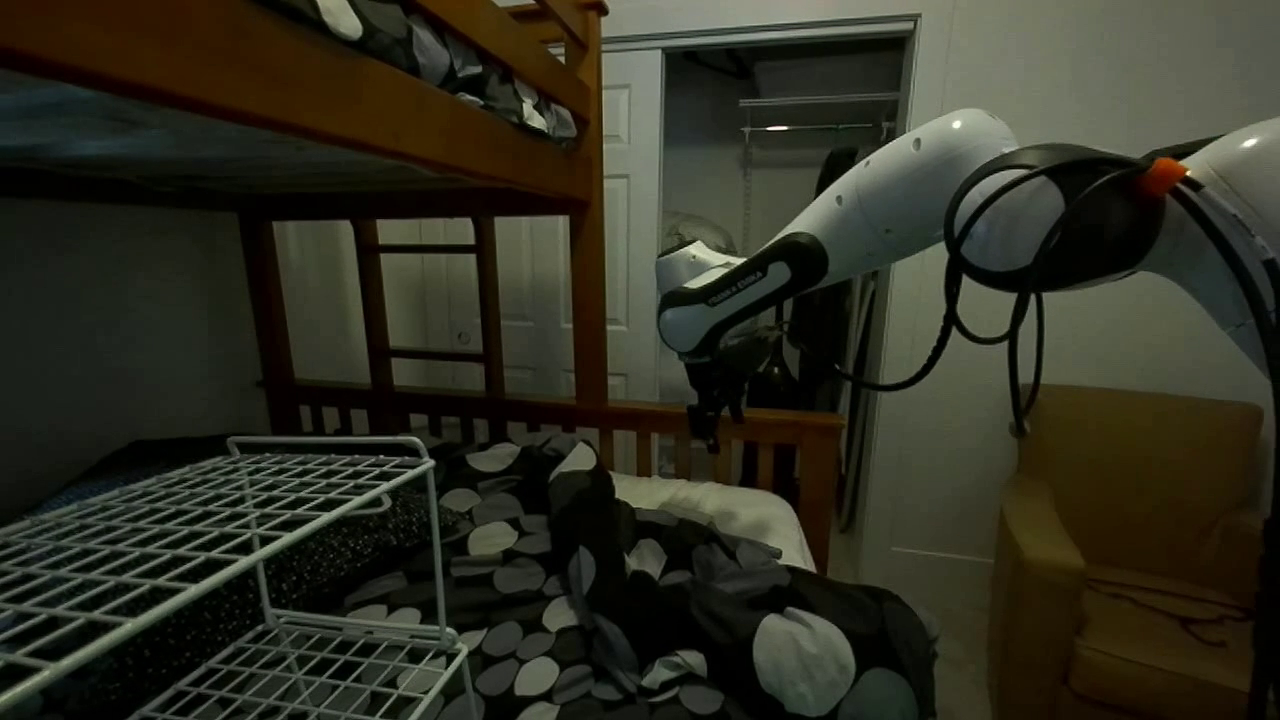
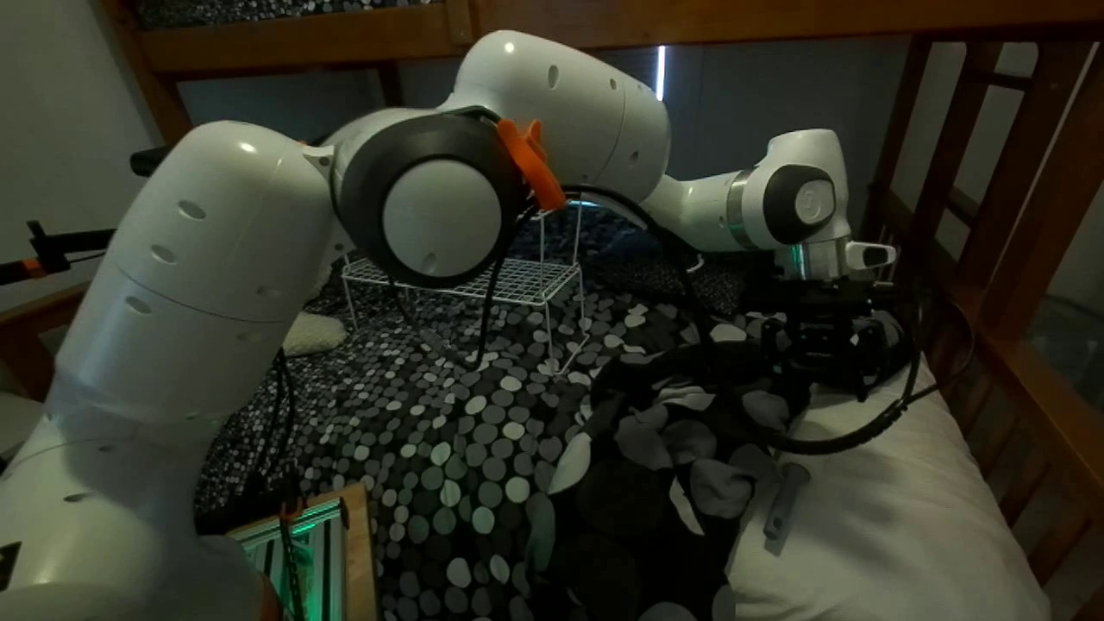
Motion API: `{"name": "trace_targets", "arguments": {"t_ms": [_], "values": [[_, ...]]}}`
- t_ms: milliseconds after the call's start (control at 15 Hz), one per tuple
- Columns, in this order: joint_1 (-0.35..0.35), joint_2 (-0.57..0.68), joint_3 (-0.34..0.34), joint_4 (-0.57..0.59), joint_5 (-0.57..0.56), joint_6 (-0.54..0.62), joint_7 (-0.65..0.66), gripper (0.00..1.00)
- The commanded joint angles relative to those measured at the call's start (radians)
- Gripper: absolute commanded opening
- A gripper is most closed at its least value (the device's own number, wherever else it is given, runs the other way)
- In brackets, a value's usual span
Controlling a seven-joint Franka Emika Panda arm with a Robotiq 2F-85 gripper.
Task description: Move the right end of the blanket to the left, then move the lint roller to the left
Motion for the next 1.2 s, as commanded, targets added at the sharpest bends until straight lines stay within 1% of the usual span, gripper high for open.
{"name": "trace_targets", "arguments": {"t_ms": [0,133,200,400,600,867,1133], "values": [[-0.074,0.096,0.057,0.112,0.128,-0.089,-0.162,1.0],[-0.088,0.144,0.056,0.167,0.149,-0.127,-0.203,1.0],[-0.096,0.168,0.056,0.192,0.153,-0.128,-0.229,1.0],[-0.113,0.237,0.068,0.256,0.173,-0.103,-0.283,1.0],[-0.118,0.299,0.085,0.309,0.206,-0.09,-0.289,1.0],[-0.114,0.377,0.089,0.372,0.212,-0.026,-0.285,1.0],[-0.127,0.442,0.112,0.431,0.251,0.053,-0.295,1.0]]}}
